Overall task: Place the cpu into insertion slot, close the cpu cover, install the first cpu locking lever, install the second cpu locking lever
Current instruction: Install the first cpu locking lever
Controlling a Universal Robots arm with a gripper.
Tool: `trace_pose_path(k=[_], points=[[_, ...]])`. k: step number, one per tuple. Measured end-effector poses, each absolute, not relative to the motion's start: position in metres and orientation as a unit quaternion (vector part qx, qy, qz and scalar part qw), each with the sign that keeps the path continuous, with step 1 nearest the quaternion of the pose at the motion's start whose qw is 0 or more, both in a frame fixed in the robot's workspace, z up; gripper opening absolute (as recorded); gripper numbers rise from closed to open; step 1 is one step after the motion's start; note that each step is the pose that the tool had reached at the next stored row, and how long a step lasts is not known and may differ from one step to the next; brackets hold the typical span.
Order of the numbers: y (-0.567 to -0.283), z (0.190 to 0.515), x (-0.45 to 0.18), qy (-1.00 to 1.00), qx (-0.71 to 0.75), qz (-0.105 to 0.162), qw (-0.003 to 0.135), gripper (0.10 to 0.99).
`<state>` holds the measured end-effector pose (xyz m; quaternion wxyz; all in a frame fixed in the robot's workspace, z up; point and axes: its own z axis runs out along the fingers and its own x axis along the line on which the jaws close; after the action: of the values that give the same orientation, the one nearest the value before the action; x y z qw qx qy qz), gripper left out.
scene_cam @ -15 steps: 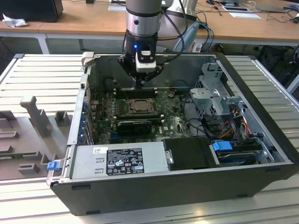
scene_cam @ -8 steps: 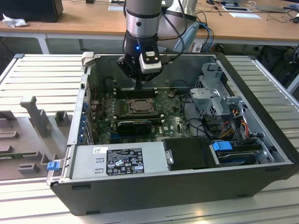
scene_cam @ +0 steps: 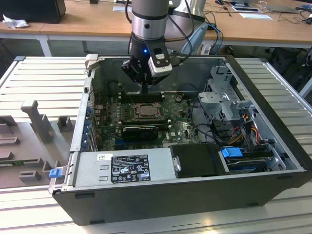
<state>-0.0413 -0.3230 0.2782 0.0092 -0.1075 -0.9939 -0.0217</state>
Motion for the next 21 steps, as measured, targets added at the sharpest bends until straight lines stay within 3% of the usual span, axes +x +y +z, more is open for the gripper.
trace_pose_path(k=[10,21], points=[[-0.323,0.277,-0.043,-0.998,-0.066,-0.022,-0.003,0.106],[-0.323,0.272,-0.077,-0.999,-0.022,-0.026,-0.003,0.106]])
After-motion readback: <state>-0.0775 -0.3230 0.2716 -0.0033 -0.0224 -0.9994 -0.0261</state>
